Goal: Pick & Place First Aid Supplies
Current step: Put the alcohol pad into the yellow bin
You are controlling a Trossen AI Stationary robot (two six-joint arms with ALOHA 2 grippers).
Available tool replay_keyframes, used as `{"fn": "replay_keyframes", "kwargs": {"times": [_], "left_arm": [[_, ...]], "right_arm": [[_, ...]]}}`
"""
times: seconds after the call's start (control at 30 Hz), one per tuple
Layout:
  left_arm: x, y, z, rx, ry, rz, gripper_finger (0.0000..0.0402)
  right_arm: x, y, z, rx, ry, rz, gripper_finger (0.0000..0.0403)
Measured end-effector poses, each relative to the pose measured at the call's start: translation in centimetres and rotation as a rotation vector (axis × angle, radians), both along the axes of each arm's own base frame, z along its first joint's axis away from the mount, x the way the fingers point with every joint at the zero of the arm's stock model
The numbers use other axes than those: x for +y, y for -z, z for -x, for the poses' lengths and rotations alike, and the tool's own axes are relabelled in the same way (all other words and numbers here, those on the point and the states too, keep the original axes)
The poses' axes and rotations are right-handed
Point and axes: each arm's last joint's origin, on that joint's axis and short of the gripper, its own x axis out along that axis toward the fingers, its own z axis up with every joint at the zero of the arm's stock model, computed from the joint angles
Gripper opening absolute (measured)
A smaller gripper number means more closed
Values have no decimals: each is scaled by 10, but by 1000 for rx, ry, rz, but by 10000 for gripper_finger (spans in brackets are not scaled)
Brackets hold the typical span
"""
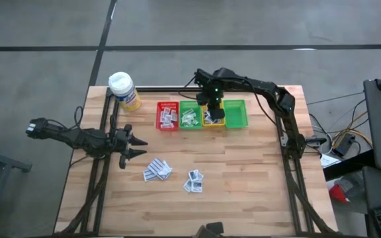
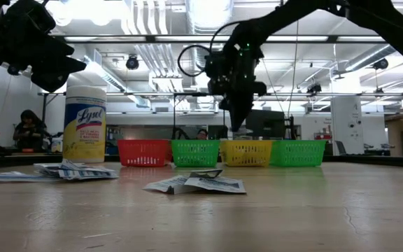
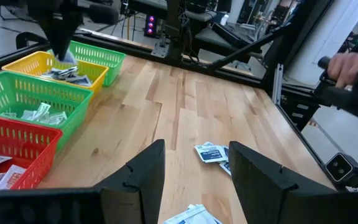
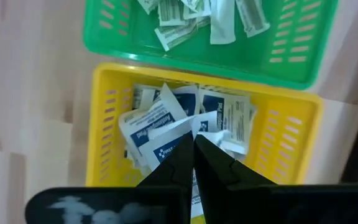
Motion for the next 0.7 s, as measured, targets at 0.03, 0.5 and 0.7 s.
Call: {"fn": "replay_keyframes", "kwargs": {"times": [0.03, 0.5, 0.7], "left_arm": [[0, 0, 0, 0, 0, 0, 172], [0, 0, 0, 0, 0, -1, 172], [0, 0, 0, 0, 0, -1, 172]], "right_arm": [[0, 5, 0, -1, 0, 1, 8], [-1, 30, 1, -18, -5, 15, 9], [-1, 30, 1, -22, -3, 17, 23]]}}
